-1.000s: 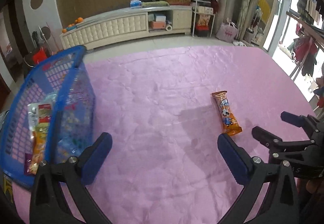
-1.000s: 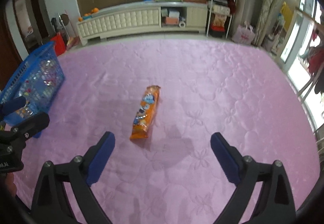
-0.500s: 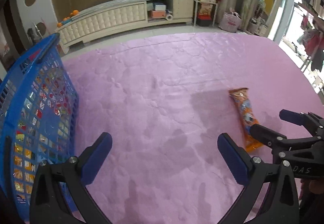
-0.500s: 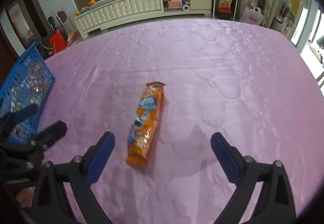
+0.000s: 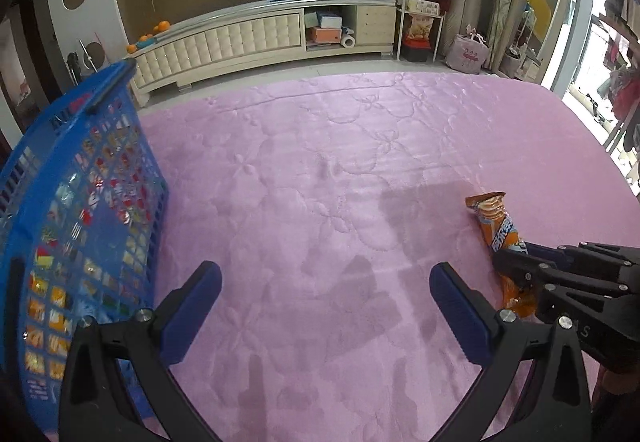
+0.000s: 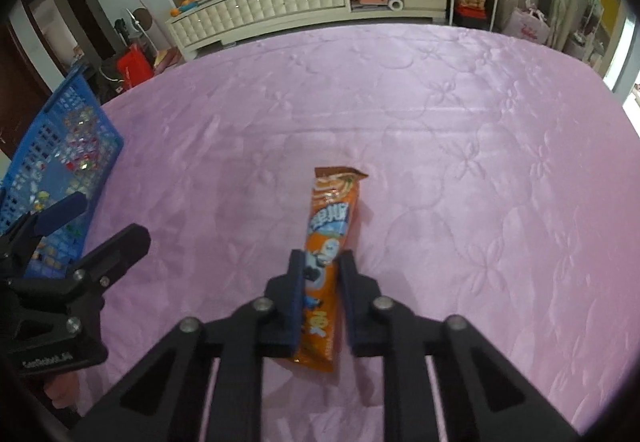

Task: Organize snacks
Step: 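Lower the right tool onto the orange snack bar and grasp it, then carry the orange snack bar with the right tool over the basket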

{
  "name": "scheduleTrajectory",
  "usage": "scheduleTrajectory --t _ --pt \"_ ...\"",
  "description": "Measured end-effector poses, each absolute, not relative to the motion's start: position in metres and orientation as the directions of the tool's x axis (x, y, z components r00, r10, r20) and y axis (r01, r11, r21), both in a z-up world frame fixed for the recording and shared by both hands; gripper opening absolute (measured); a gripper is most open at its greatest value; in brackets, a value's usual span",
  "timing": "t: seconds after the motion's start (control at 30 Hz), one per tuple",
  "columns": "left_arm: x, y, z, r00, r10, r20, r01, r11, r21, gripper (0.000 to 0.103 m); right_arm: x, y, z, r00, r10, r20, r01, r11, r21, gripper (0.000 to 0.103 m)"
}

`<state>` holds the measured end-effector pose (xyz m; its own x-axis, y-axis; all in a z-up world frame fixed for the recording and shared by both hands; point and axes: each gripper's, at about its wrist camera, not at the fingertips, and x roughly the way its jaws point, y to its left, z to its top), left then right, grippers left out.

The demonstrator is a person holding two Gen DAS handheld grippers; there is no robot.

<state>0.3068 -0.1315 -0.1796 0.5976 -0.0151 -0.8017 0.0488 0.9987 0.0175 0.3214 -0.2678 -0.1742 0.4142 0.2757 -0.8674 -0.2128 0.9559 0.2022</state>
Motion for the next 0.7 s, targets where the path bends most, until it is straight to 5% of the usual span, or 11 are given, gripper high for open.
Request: scheduleTrajectory --t 0.7 --pt "0.199 -0.115 -0.090 0.732 -0.006 -0.681 0.007 1.000 -0.001 0.103 0.220 -0.255 -0.077 0.523 0.376 -0.765 -0.293 0.922 0.253 0.019"
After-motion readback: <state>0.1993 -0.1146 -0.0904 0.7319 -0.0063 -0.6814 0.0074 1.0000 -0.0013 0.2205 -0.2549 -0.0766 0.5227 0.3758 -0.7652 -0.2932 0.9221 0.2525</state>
